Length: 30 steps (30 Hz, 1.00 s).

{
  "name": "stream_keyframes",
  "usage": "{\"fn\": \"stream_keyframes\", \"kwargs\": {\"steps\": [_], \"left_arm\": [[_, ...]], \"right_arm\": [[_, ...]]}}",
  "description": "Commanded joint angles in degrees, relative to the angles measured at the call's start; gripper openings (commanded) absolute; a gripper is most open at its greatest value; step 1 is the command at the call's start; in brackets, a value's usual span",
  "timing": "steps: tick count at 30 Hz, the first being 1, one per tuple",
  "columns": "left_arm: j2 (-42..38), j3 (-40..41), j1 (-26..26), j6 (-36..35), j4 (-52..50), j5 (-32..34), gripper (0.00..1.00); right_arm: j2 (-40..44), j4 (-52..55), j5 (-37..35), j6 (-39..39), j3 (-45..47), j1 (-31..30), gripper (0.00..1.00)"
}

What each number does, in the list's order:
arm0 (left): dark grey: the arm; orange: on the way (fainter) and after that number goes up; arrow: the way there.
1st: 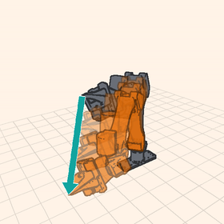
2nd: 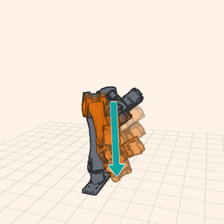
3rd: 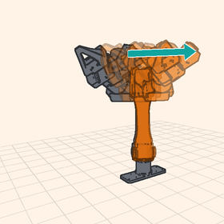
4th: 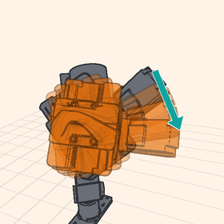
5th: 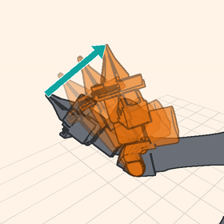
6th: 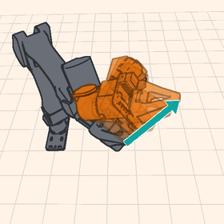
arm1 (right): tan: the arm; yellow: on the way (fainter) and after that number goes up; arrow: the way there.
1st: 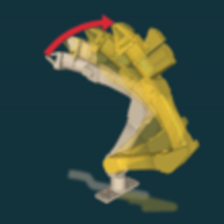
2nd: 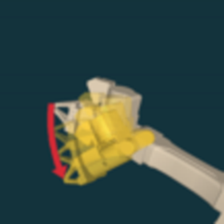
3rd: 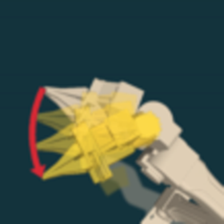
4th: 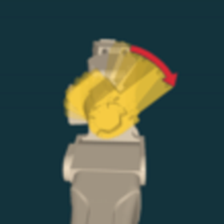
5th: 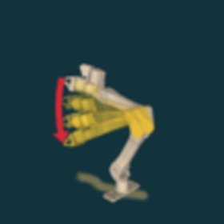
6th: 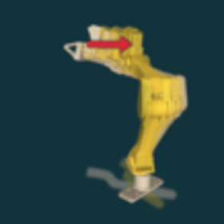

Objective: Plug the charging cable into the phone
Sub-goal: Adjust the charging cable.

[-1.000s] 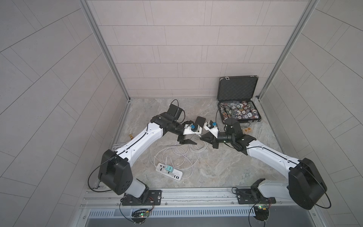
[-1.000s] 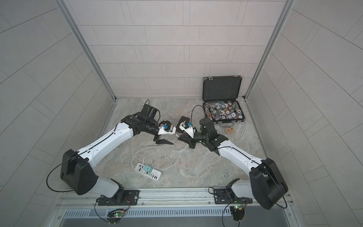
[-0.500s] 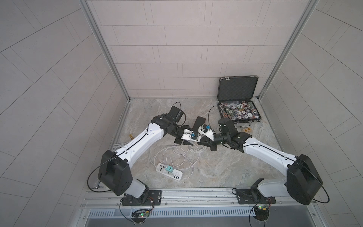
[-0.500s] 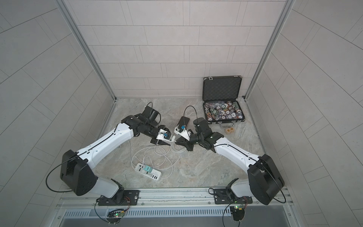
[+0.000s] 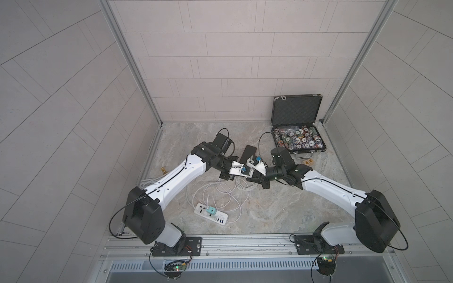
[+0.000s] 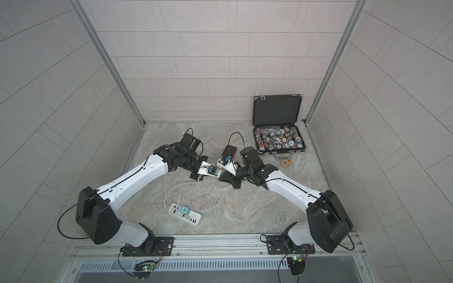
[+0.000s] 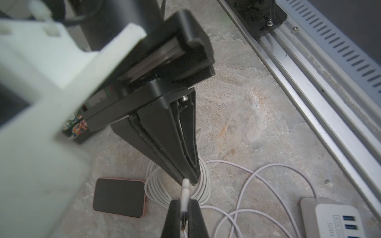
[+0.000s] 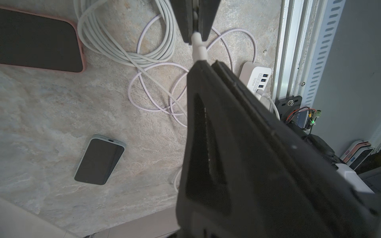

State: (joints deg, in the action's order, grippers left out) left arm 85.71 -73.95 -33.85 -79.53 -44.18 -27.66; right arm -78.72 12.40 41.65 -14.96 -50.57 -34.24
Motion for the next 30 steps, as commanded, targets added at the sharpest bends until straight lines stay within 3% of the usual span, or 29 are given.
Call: {"fn": "stream_keyframes", "kwargs": {"steps": [1, 3, 8, 10, 24, 30], "left_arm": [[0.51, 0.9, -0.3, 1.94, 0.61, 0.68, 0.0], [0.59, 0.99, -0.34, 2.74, 1.04, 1.04, 0.0], [0.95, 0.35, -0.29, 8.09, 3.19, 3.48, 0.0], [1.2, -0.47, -0.32, 10.42, 3.31, 4.15, 0.0], [1.89, -3.83, -0.31, 15.42, 0.47, -2.79, 0.0], [1.91, -3.92, -0.31, 15.18, -0.11, -3.98, 0.0]], "right_arm": [[1.84, -2.38, 0.83, 0.45, 0.29, -0.3, 0.09], [2.95, -3.76, 0.42, 0.3, 1.44, -0.35, 0.12], [7.44, -10.73, -2.23, -0.78, 7.04, -0.43, 0.36], [9.64, -14.38, -3.32, -1.11, 9.72, -0.55, 0.38], [11.44, -22.34, -16.64, -6.55, 13.72, -3.86, 0.38], [11.53, -27.89, -17.6, -6.24, 16.01, -3.99, 0.28]]}}
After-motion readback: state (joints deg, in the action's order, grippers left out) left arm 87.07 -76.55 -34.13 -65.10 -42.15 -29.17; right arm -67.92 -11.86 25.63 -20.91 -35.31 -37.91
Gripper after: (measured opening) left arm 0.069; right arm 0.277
